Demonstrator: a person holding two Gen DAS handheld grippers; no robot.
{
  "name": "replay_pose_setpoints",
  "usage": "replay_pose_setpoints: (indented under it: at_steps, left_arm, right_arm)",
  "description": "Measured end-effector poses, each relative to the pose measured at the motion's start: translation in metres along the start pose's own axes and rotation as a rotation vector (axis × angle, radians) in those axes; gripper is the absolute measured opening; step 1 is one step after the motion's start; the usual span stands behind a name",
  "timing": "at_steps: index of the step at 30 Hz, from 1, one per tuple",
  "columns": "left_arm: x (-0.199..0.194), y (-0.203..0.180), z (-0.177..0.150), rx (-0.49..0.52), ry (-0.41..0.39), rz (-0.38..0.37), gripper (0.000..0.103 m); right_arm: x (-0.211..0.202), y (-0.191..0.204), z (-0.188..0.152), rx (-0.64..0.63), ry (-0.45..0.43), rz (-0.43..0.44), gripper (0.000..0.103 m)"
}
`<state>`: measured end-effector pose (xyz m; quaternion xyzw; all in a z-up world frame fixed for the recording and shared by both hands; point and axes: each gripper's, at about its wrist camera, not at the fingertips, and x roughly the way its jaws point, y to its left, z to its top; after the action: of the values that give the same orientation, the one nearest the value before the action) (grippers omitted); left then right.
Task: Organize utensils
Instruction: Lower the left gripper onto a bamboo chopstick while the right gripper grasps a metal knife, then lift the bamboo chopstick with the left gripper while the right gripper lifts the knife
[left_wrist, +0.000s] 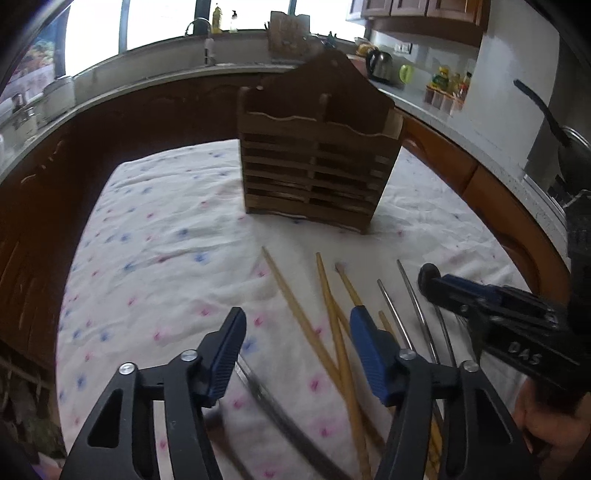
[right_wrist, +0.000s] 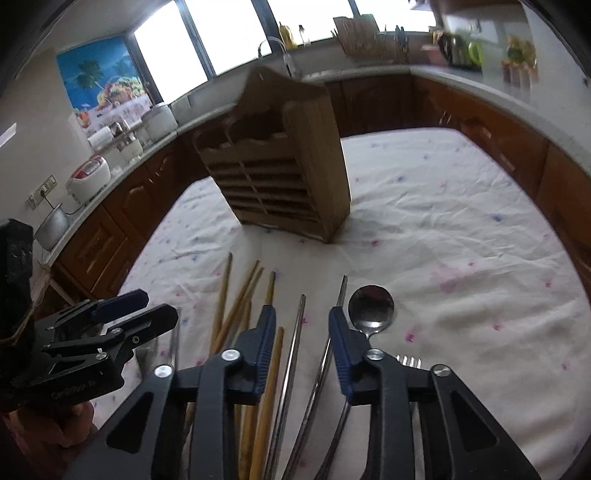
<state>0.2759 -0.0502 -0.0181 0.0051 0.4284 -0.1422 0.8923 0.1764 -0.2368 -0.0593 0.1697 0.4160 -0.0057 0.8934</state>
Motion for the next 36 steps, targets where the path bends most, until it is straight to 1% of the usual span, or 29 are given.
replay_pose_setpoints:
  at_steps: [2,6,10,11,12,13,15,18,20,22,23,26,27,30,32,36]
  left_arm:
    - [0.013,0.001,0.008,0.000,0.022,-0.006,0.054]
    - [0.041,0.002,0.024,-0.005,0.067,-0.027,0.047]
    - [0.065,0.000,0.037,0.005,0.100,-0.031,0.046]
    - [0.071,0.000,0.040,0.006,0.111,-0.028,0.044]
    - [0.079,0.000,0.043,0.007,0.123,-0.028,0.040]
    - [0.084,-0.001,0.046,0.008,0.134,-0.029,0.038]
    - [0.094,-0.002,0.050,0.014,0.156,-0.034,0.035]
    - [0.108,-0.007,0.054,0.039,0.190,-0.033,0.031]
    - [0.112,-0.011,0.055,0.057,0.191,-0.024,0.030]
    - [0.116,-0.016,0.058,0.079,0.193,-0.012,0.020]
    - [0.118,-0.017,0.059,0.085,0.194,-0.008,0.011]
    - [0.119,-0.018,0.058,0.099,0.180,-0.009,0.006]
    - [0.120,-0.020,0.058,0.104,0.175,-0.009,0.003]
    - [0.114,-0.021,0.055,0.089,0.167,-0.030,0.003]
    - [0.104,-0.020,0.054,0.069,0.152,-0.048,0.003]
    - [0.074,-0.014,0.053,0.025,0.106,-0.099,0.003]
  right_arm:
    - [0.013,-0.005,0.004,0.014,0.027,0.003,0.023]
    - [0.027,-0.011,0.013,0.019,0.056,-0.012,0.022]
    - [0.037,-0.017,0.020,0.020,0.079,-0.013,0.018]
    - [0.040,-0.019,0.021,0.021,0.089,-0.013,0.016]
    - [0.042,-0.021,0.022,0.021,0.097,-0.014,0.015]
    - [0.046,-0.021,0.023,0.019,0.104,-0.014,0.015]
    - [0.049,-0.025,0.024,0.018,0.111,-0.006,0.012]
    - [0.049,-0.028,0.026,0.015,0.124,0.006,0.010]
    - [0.049,-0.029,0.027,0.006,0.130,0.013,0.010]
    - [0.048,-0.028,0.027,-0.015,0.134,0.010,0.010]
    - [0.048,-0.027,0.027,-0.022,0.133,0.008,0.010]
    - [0.047,-0.024,0.025,-0.056,0.126,-0.018,0.006]
    - [0.047,-0.024,0.025,-0.059,0.123,-0.020,0.006]
    - [0.044,-0.025,0.024,-0.050,0.113,-0.028,0.005]
    - [0.044,-0.026,0.024,-0.027,0.108,-0.015,0.005]
    - [0.027,-0.025,0.025,0.003,0.070,0.019,0.004]
